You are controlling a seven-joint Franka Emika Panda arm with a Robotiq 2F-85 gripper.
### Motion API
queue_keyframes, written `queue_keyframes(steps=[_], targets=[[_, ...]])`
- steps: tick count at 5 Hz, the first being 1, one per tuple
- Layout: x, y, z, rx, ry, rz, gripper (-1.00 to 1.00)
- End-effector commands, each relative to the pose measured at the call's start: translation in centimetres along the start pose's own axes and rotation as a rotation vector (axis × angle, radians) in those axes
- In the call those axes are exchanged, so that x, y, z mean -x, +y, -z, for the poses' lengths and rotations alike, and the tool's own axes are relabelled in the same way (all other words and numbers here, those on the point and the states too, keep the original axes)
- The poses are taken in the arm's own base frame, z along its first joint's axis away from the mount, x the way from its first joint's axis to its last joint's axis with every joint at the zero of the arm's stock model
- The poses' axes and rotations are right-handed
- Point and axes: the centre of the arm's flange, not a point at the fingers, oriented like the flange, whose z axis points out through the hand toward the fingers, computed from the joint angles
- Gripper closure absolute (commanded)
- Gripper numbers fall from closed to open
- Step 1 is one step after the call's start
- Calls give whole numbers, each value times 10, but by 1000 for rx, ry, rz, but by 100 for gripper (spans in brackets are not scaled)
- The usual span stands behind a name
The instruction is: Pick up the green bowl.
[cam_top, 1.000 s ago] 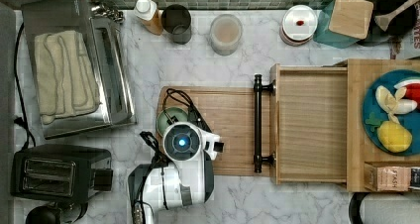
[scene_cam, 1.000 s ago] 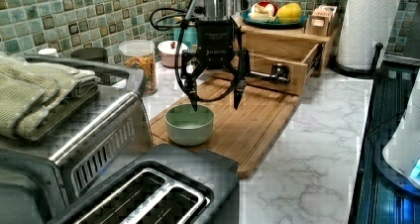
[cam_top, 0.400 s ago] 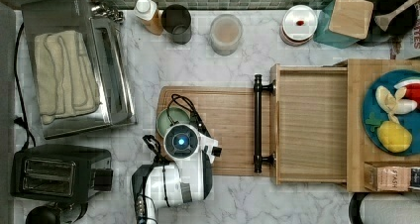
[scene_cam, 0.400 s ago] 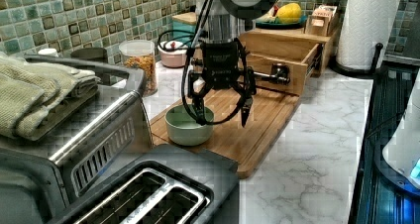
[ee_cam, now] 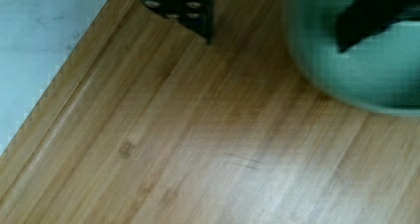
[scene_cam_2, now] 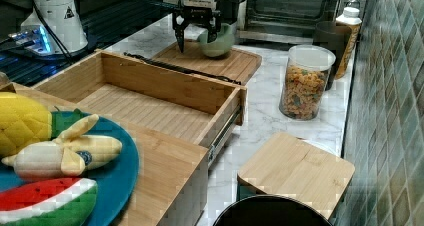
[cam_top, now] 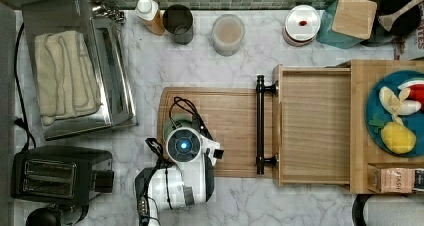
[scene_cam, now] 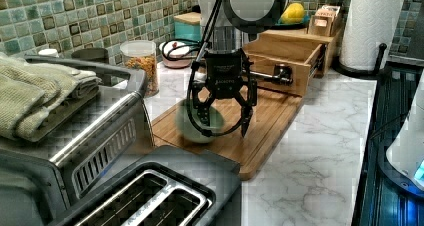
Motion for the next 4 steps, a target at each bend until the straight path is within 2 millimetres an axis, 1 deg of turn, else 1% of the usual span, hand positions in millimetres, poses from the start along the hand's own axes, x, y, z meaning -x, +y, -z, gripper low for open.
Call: queue_keyframes(steps=[1,2,3,4], targets=[[1,-21,36,-59,48,-115,100],[-3,-25,38,-57,46,-122,100],[-5,-28,48,-55,50,-114,100],[-7,-32,74,-57,83,-59,100]])
